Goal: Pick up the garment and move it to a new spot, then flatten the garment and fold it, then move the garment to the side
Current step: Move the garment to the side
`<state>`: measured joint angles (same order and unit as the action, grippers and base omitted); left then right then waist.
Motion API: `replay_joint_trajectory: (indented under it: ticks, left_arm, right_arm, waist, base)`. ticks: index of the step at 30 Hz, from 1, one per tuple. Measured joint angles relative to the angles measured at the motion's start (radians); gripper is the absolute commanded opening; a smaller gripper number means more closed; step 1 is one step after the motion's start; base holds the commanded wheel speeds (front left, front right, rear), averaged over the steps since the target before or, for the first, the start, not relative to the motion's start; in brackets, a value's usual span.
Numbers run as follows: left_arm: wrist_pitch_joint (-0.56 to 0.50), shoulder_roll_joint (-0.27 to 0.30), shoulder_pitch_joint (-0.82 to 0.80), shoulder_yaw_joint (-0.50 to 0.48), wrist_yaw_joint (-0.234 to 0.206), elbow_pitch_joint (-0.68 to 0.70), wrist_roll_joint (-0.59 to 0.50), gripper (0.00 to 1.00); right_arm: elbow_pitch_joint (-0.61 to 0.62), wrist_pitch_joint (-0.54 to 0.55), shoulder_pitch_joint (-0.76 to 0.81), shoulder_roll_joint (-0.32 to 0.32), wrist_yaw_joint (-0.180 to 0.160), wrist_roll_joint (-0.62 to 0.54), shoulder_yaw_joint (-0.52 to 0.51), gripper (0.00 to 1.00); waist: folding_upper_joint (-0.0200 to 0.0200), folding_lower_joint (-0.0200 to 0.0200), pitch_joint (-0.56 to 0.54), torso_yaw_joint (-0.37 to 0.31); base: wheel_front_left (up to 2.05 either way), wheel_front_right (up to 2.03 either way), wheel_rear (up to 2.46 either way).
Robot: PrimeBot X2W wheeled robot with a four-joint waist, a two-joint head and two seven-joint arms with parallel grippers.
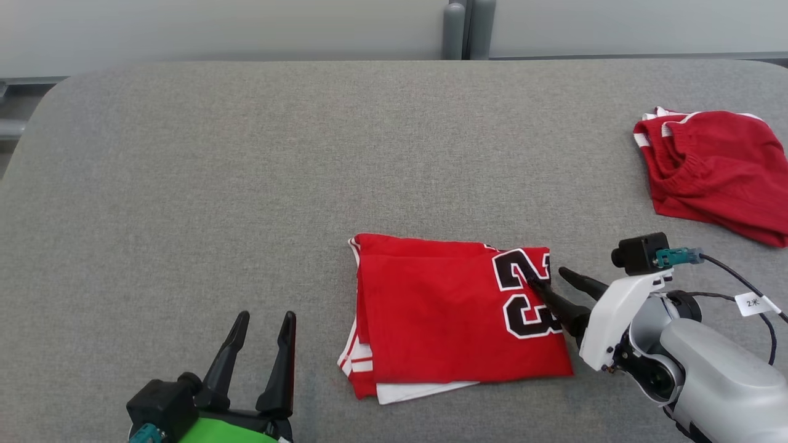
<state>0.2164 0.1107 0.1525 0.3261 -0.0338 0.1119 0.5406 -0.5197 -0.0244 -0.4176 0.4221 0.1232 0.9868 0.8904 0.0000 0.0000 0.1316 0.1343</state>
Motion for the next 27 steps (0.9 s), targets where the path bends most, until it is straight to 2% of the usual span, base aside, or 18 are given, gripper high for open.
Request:
replay_joint_trajectory:
  ticks: [8,9,10,11,12,27]
  left_arm:
    - [0.0,0.0,-0.008,-0.005,0.004,-0.007,0.0,1.0]
    - [0.0,-0.001,-0.008,-0.005,0.004,-0.007,0.0,1.0]
    - [0.0,-0.001,-0.008,-0.005,0.004,-0.007,0.0,1.0]
    - [0.0,-0.001,-0.008,-0.005,0.004,-0.007,0.0,1.0]
    - [0.0,-0.001,-0.008,-0.005,0.004,-0.008,0.0,1.0]
    - [0.004,-0.002,-0.008,-0.01,0.004,-0.019,0.0,1.0]
  right_arm:
    - [0.005,0.033,0.0,0.005,0.0,0.031,0.021,1.0]
    - [0.006,0.036,0.0,0.004,0.0,0.037,0.022,0.97]
    - [0.008,0.039,0.0,0.004,0.0,0.046,0.022,0.46]
    - [0.01,0.039,0.0,0.004,0.0,0.057,0.022,0.18]
    - [0.014,0.04,0.0,0.003,0.0,0.065,0.022,0.0]
    - [0.027,0.016,-0.018,0.054,0.0,0.088,-0.02,0.0]
  waist:
    - [0.0,0.0,0.011,0.031]
    - [0.0,0.0,0.012,0.032]
    - [0.0,0.0,0.013,0.033]
    - [0.0,0.0,0.013,0.034]
    - [0.0,0.0,0.013,0.035]
    - [0.0,0.0,0.009,0.022]
  base:
    - [0.0,0.0,0.0]
    - [0.0,0.0,0.0]
    - [0.0,0.0,0.0]
    - [0.0,0.0,0.0]
    - [0.0,0.0,0.0]
    - [0.0,0.0,0.0]
